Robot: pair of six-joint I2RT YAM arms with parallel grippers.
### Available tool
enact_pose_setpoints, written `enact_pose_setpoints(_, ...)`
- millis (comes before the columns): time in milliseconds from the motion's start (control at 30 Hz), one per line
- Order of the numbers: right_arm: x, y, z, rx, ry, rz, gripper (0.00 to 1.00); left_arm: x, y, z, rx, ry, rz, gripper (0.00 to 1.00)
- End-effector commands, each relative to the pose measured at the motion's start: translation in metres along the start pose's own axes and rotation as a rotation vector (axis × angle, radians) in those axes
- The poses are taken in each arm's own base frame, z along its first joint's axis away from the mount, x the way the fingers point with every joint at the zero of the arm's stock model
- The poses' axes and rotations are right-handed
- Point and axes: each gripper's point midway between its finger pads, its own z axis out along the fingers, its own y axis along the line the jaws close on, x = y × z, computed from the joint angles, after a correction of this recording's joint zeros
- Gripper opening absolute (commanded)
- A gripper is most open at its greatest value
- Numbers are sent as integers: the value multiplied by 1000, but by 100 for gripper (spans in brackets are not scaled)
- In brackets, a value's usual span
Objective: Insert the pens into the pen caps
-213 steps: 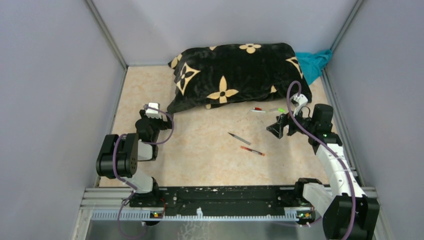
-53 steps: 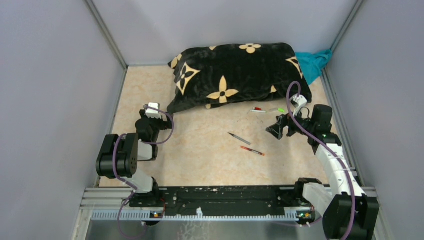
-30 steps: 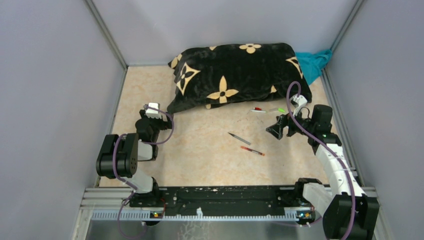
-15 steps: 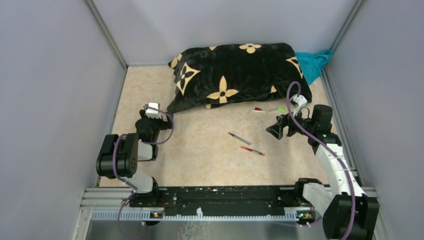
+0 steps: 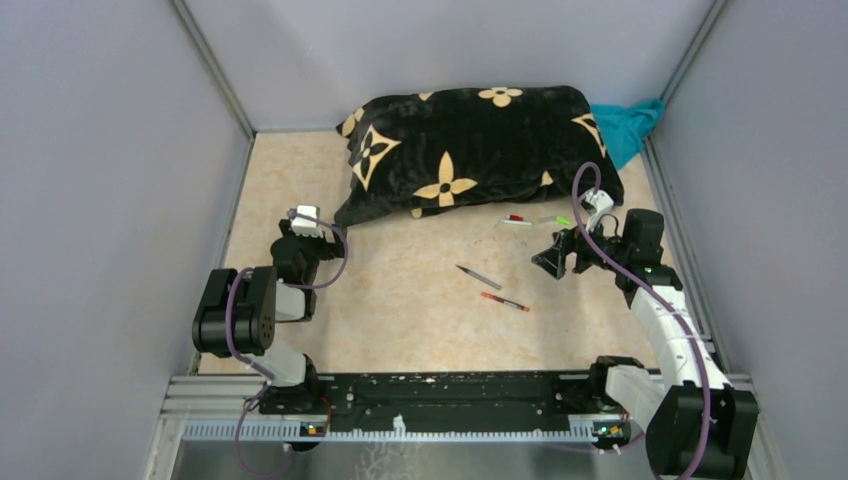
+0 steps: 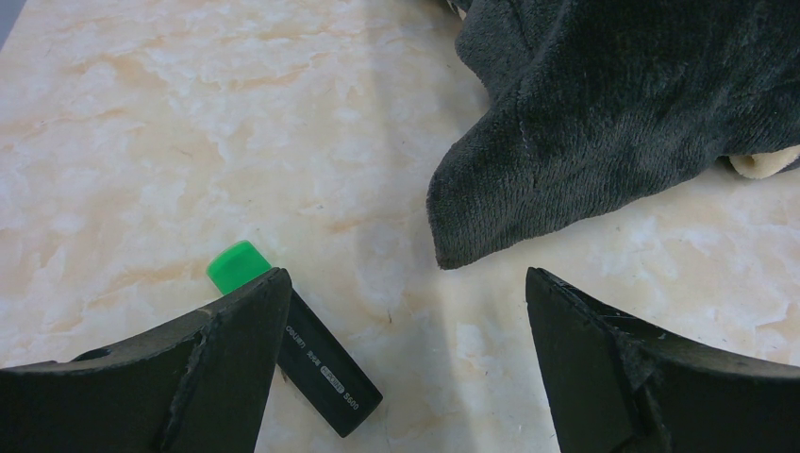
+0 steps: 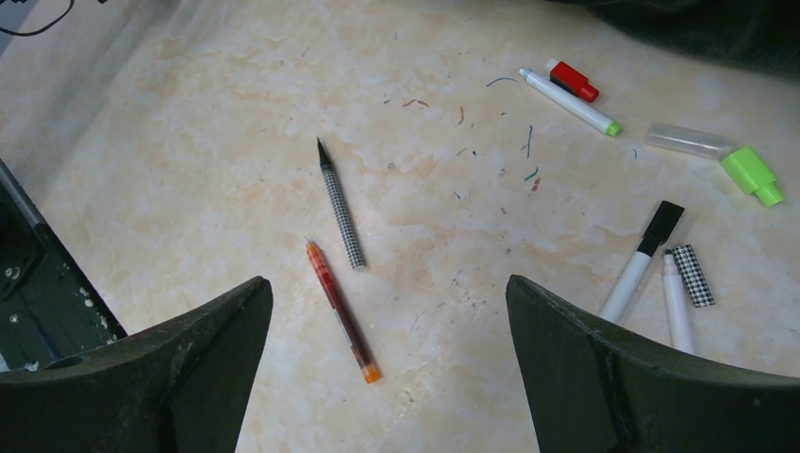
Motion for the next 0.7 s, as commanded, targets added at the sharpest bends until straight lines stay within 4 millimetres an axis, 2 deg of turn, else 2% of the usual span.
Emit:
enact_pose_setpoints(0,-14,-5,-2,13,-37,-46,92,-5,-5,3,27,-14,16,99)
enact_pose_setpoints(400,-14,-8,-1,24,-37,-52,92,-6,-5,3,26,-16,16,99)
enact_pose_setpoints(667,-9,-27,-3,117,-6,-60,93,-6,-5,3,27,-15,16,99)
